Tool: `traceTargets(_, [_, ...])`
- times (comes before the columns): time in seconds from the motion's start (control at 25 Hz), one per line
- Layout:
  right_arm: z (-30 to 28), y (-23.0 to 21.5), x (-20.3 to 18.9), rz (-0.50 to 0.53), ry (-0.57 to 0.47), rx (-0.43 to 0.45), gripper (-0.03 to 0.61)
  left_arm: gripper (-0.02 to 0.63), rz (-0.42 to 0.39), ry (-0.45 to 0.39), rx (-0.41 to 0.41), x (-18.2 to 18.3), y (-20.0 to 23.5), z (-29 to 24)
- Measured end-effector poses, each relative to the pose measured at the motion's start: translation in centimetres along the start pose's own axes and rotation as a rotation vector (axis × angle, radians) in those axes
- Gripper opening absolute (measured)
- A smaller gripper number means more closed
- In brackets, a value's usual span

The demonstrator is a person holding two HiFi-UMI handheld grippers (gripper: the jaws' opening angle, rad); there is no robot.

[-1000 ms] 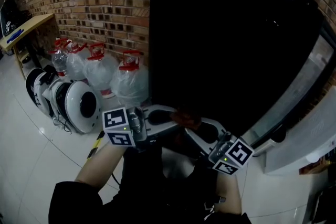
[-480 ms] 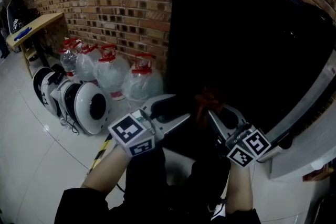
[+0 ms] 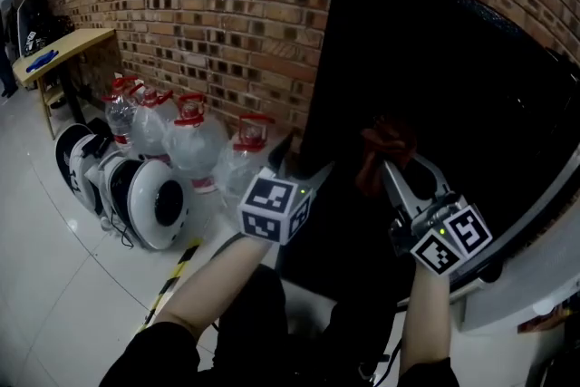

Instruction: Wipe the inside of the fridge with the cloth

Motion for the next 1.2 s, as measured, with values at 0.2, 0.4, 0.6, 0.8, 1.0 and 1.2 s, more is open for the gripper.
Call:
traceTargets(0.2, [-3.2,-1.5,0.6,0.056,0.03,-0.011,0.089,0.237,-0.018,0.004,0.009,-2.1,-0.1,-1.6])
traceTargets(0.4, [-5.8,-3.2,1.4,0.058,0.006,-0.004,0.089,0.195,0.0,-0.032,0.047,-2.3,-0.6,-1.2])
traceTargets(0.6, [-7.7,-4.8,5.0,0.035,-0.108,0.04,0.089,0.193,-0.012,-0.032,0.057,-2.3,-0.7,-1.2])
traceTargets(0.8, [-8.7,-5.3,7.7,-0.043,-0.194,0.181,0.089,0.186,-0.017,-0.019,0.068,-2.1,-0.7,-1.3])
traceTargets(1.0, [-10.7,-5.0,9.7,-0.013,-0.167,0.272,0.089,0.186,-0.021,-0.012,0.066,-2.0,-0.8,-1.4])
traceTargets(1.2, [-12.6,-6.6,10.1,-0.02,-0.17,0.293,0.087,0.192,-0.015,-0.011,0.054,-2.4,-0.8,-1.4])
Point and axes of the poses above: the fingertips, and each gripper's own axes: z backward along the fingers, y to its left, x out of its top, the point moved 9 cm from there along z, backward along the fingers, and after that the axes turned 2 degrees about -x, right-handed, at the moved point
